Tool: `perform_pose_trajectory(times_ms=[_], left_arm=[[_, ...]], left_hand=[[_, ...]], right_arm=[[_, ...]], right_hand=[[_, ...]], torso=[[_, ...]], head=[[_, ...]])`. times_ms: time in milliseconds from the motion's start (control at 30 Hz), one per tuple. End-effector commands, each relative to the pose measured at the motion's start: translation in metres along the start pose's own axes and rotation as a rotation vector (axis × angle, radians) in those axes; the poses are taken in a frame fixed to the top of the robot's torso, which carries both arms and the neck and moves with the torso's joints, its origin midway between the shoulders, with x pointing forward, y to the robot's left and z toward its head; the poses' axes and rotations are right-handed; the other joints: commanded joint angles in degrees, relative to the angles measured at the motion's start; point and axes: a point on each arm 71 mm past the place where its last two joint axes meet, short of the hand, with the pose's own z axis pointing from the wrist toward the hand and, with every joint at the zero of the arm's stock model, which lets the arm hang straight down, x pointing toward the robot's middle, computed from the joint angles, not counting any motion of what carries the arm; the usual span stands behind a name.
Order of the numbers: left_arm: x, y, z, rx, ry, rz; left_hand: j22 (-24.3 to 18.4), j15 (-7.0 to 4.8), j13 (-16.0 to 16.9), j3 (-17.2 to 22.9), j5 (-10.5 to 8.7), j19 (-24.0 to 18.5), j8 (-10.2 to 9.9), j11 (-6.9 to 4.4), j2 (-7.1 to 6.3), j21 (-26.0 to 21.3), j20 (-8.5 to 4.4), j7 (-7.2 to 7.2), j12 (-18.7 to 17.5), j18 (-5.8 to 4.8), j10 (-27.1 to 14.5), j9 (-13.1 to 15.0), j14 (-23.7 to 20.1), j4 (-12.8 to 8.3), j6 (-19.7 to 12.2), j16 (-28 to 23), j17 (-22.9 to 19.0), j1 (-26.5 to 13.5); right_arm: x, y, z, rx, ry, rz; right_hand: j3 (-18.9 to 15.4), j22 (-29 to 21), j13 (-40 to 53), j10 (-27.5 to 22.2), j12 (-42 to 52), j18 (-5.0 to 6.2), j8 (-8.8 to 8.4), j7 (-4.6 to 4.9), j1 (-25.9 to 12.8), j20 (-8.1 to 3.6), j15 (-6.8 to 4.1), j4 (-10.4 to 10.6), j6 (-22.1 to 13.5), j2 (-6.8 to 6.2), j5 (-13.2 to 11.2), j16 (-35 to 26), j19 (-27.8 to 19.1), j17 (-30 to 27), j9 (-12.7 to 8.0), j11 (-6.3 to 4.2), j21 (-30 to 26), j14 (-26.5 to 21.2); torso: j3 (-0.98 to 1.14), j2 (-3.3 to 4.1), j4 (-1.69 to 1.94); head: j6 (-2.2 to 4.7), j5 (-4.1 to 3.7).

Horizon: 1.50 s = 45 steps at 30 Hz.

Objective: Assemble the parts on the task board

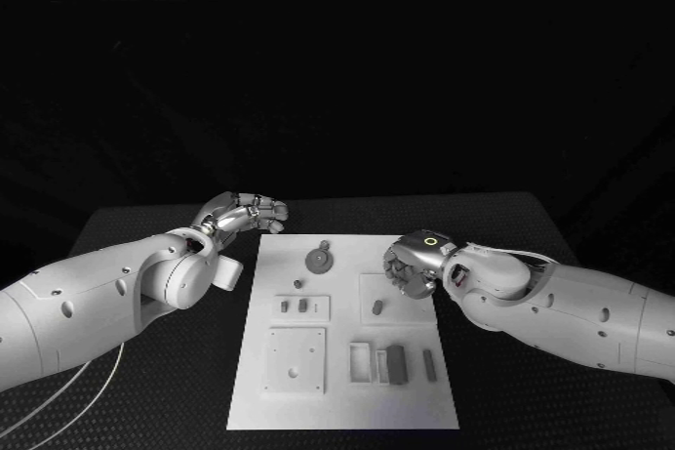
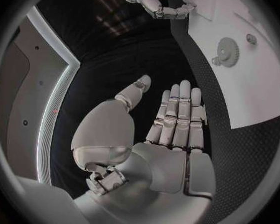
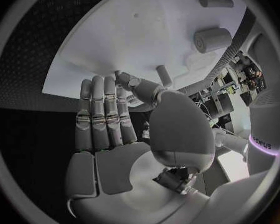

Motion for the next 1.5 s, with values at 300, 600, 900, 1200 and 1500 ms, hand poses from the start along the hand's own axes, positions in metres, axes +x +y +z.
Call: perform_pose_trajectory(times_ms=[300, 600, 900, 1200, 1500], left_arm=[[0.001, -0.002, 0.001, 0.018, 0.004, -0.007], [0.0, -0.002, 0.002, 0.018, -0.004, -0.007], [-0.002, 0.0, 0.007, 0.019, -0.021, -0.008], [0.001, 0.002, 0.02, 0.015, -0.042, -0.009], [0.006, 0.002, 0.027, 0.016, -0.045, -0.012]], left_hand=[[0.1, -0.14, -0.1, -0.3, -0.11, 0.5, 0.3, -0.04, 0.09, -0.3, -0.13, 0.02, 0.3, 0.17, 0.0, -0.1, 0.4, 0.0, -0.5, -0.3, 0.2, 0.4], [0.1, -0.14, -0.2, -0.3, -0.1, 0.5, 0.3, -0.04, 0.11, -0.3, -0.13, 0.03, 0.3, 0.17, 0.0, -0.1, 0.5, 0.1, -0.5, -0.4, 0.2, 0.4], [0.1, -0.14, -0.2, -0.3, -0.1, 0.5, 0.3, -0.05, 0.12, -0.4, -0.14, 0.03, 0.3, 0.18, 0.1, -0.2, 0.5, 0.0, -0.5, -0.4, 0.3, 0.4], [0.1, -0.15, -0.3, -0.4, -0.1, 0.5, 0.3, -0.05, 0.11, -0.5, -0.14, 0.09, 0.3, 0.17, 0.1, -0.2, 0.5, 0.0, -0.7, -0.5, 0.4, 0.4], [0.2, -0.15, -0.4, -0.4, -0.09, 0.6, 0.3, -0.07, 0.19, -0.5, -0.14, 0.12, 0.3, 0.17, 0.2, -0.3, 0.6, 0.1, -0.8, -0.6, 0.6, 0.4]], right_arm=[[-0.013, 0.001, -0.002, -0.012, -0.016, 0.051], [-0.026, 0.015, -0.005, -0.04, -0.056, 0.098], [-0.033, 0.055, 0.007, -0.13, -0.085, 0.104], [-0.037, 0.099, 0.017, -0.236, -0.108, 0.091], [-0.017, 0.126, 0.023, -0.292, -0.079, 0.094]], right_hand=[[0.1, 0.1, 0.1, 0.2, 0.1, 0.35, -0.07, -0.02, 0.0, -0.11, 0.01, 0.2, 0.4, -0.19, -0.2, -0.4, 0.4, 0.1, 0.2, -0.05, 0.3, 0.2], [0.1, 0.1, 0.2, 0.1, 0.0, 0.34, -0.1, 0.0, 0.0, -0.1, 0.02, 0.2, 0.3, -0.12, -0.2, -0.5, 0.4, 0.2, 0.2, -0.03, 0.2, 0.2], [0.1, 0.1, 0.3, 0.1, 0.0, 0.35, -0.13, 0.01, 0.0, -0.11, 0.03, 0.2, 0.3, -0.03, -0.2, -0.6, 0.4, 0.3, 0.3, -0.02, 0.2, 0.2], [0.0, 0.1, 0.4, 0.0, -0.1, 0.35, -0.16, 0.03, 0.0, -0.13, 0.04, 0.1, 0.2, 0.05, -0.2, -0.6, 0.4, 0.4, 0.4, -0.01, 0.2, 0.2], [-0.1, 0.2, 0.4, 0.0, -0.1, 0.35, -0.19, 0.05, 0.0, -0.13, 0.05, 0.0, 0.2, 0.16, -0.2, -0.7, 0.4, 0.5, 0.4, 0.0, 0.2, 0.3]], torso=[[-0.03, -0.01, 0.03], [-0.04, -0.06, -0.03], [-0.14, -0.21, 0.18], [-0.47, -0.71, 0.7], [-0.74, -0.9, 0.86]], head=[[0.07, 0.03], [0.27, 0.39], [0.42, 1.95], [-0.04, 3.46], [-0.64, 5.24]])
